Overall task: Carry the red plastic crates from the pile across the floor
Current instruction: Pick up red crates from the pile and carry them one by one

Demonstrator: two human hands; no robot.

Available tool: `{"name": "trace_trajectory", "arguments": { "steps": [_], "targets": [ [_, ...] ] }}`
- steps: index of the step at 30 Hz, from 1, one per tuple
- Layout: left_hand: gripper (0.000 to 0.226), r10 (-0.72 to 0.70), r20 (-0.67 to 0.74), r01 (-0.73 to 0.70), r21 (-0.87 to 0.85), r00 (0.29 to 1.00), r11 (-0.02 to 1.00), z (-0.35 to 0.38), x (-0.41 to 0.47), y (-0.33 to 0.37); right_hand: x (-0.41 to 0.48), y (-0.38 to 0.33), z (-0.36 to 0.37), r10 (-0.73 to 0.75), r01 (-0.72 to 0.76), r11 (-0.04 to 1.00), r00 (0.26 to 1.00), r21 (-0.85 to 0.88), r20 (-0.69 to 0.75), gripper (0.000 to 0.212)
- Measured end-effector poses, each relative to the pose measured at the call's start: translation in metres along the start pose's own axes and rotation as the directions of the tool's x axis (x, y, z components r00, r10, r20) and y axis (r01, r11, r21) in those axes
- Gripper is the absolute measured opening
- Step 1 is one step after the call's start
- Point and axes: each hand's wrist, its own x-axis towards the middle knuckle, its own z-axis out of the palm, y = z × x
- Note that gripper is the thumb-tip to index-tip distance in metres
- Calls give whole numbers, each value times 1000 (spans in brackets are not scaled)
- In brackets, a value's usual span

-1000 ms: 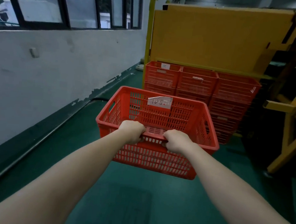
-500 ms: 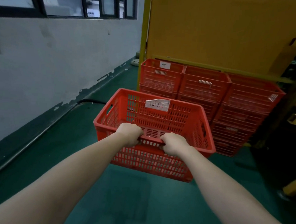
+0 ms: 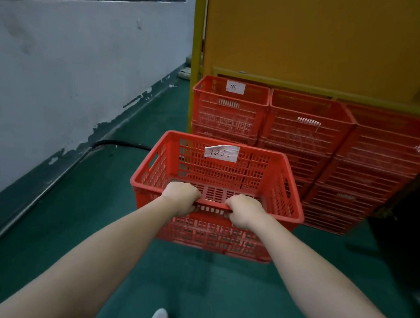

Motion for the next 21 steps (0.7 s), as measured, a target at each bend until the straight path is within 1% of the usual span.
{"name": "trace_trajectory", "arguments": {
  "steps": [7, 11, 15, 21],
  "targets": [
    [22, 79, 56, -79, 0, 995, 997, 32, 123, -87, 140, 10, 10, 75, -77, 996, 996, 41, 52, 12],
    [20, 109, 67, -109, -13, 992, 994, 72, 186, -122, 215, 22, 39, 100, -103, 994, 993, 47, 62, 14],
    [22, 119, 76, -118, -25, 990, 993, 129, 247, -143, 284, 43, 89, 112, -116, 991, 991, 61, 72, 18],
    [19, 122, 49, -120, -44, 991, 992, 258, 342, -155, 384, 84, 205, 111, -113, 992, 993, 46, 43, 15]
  ]
}}
